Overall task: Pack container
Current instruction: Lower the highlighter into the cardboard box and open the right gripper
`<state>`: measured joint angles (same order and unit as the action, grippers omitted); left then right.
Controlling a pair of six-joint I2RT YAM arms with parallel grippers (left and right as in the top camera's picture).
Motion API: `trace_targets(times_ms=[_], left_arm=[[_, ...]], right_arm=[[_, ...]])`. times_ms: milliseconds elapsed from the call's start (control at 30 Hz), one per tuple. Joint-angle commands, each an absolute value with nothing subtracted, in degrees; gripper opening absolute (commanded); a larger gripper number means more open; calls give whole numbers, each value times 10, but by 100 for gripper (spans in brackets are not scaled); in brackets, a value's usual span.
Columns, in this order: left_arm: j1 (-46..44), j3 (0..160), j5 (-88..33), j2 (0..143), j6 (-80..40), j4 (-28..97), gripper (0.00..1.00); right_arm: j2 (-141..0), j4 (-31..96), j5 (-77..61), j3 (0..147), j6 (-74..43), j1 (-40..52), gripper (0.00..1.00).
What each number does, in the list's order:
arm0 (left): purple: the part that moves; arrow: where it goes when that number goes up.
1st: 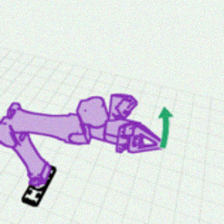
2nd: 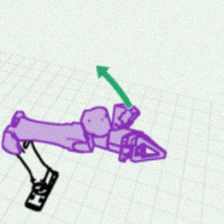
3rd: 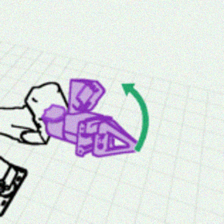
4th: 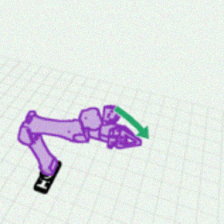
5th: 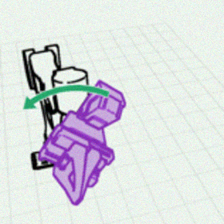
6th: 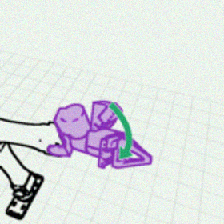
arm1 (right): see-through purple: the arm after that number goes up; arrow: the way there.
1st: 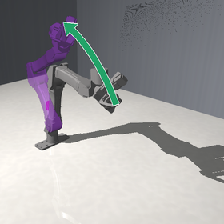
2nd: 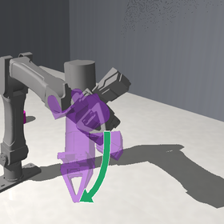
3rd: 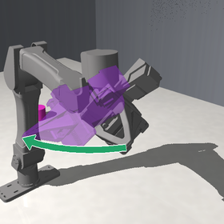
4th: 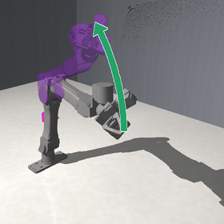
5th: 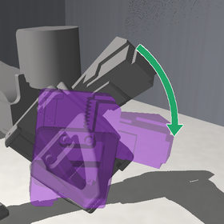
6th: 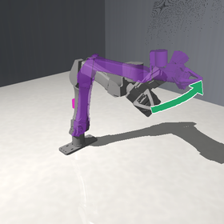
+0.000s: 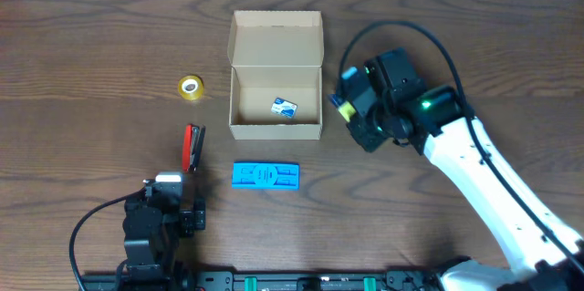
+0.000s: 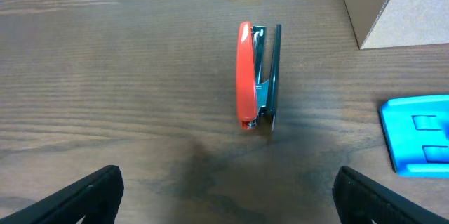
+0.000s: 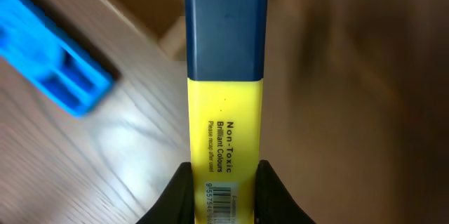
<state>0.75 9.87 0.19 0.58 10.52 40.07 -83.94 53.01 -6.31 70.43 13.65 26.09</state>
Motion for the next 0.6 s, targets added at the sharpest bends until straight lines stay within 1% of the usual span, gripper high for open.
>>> trace_targets(times_ms=[0,133,200,467,567], left_arm=[[11,91,0,2,103,403,95],[11,91,0,2,103,403,95],[11,91,0,2,103,403,95],[11,91,0,2,103,403,95],[11,91,0,2,103,403,95]], right_arm=[[-847,522,-70,748,128,292,9],[-892,489,-70,787,129,321,6],[-936,473,-71,815,129,334,5],[-1091,462,-81,932,170,368,4],[-1125,458,-75,947,183,375,5]])
